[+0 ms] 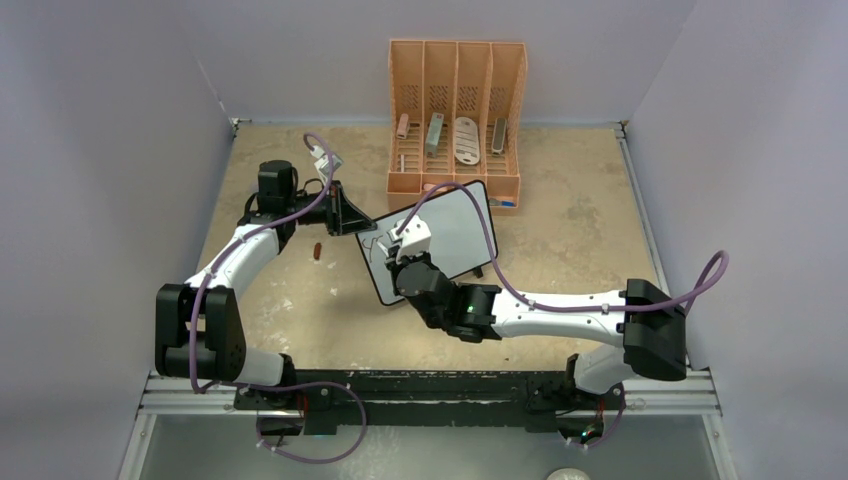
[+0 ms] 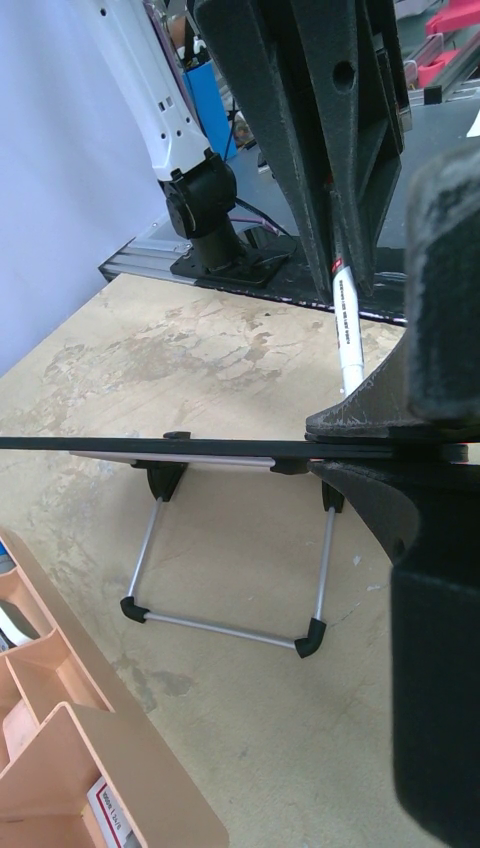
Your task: Write a sentence on the whiteboard
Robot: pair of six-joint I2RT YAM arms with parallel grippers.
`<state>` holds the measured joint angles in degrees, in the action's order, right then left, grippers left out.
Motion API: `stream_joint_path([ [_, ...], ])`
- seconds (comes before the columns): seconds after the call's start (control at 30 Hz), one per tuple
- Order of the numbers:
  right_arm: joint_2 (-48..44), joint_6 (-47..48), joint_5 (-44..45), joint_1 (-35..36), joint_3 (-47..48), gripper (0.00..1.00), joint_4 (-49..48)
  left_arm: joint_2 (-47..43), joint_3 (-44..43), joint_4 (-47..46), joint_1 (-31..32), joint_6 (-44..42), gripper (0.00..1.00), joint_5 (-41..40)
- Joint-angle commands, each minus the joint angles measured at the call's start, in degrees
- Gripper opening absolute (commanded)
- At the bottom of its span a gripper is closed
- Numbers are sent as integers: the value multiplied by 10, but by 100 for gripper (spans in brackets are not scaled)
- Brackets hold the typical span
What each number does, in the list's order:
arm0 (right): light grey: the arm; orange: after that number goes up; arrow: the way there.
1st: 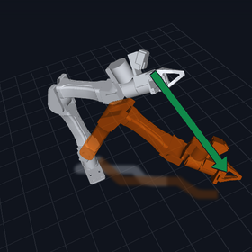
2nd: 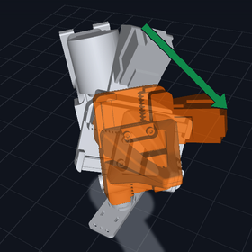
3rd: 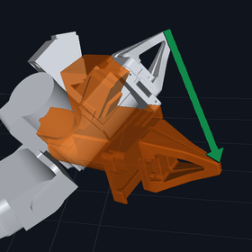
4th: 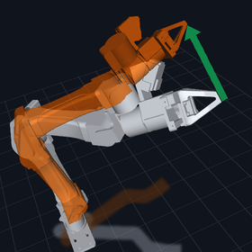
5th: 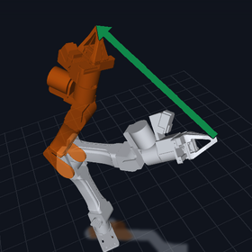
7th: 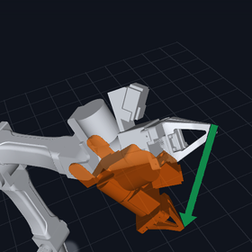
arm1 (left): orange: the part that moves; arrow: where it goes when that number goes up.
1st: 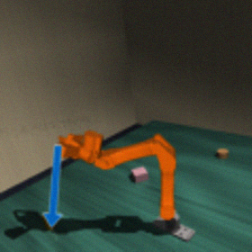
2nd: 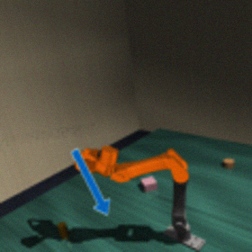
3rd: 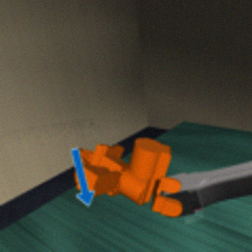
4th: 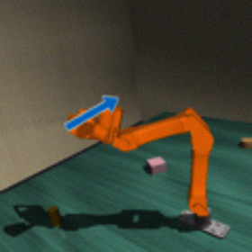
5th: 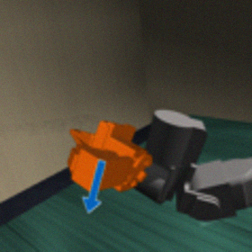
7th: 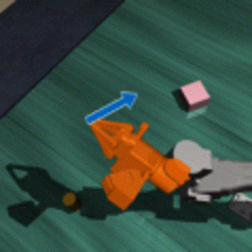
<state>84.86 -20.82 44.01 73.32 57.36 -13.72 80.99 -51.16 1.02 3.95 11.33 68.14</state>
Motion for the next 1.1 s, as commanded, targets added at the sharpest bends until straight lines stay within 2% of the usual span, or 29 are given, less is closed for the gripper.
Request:
stream_joint_path([
  [0.0,1,-1,-7,-4,19,0,14,-4,-22,-11,4,-6,0,19],
  [0.37,-8,-20,-9,-4,12,0,61,-4,-22,-11,4,-8,0,19],
  [1.07,-17,-41,52,-4,18,0,89,-4,-22,-12,4,-9,0,19],
])
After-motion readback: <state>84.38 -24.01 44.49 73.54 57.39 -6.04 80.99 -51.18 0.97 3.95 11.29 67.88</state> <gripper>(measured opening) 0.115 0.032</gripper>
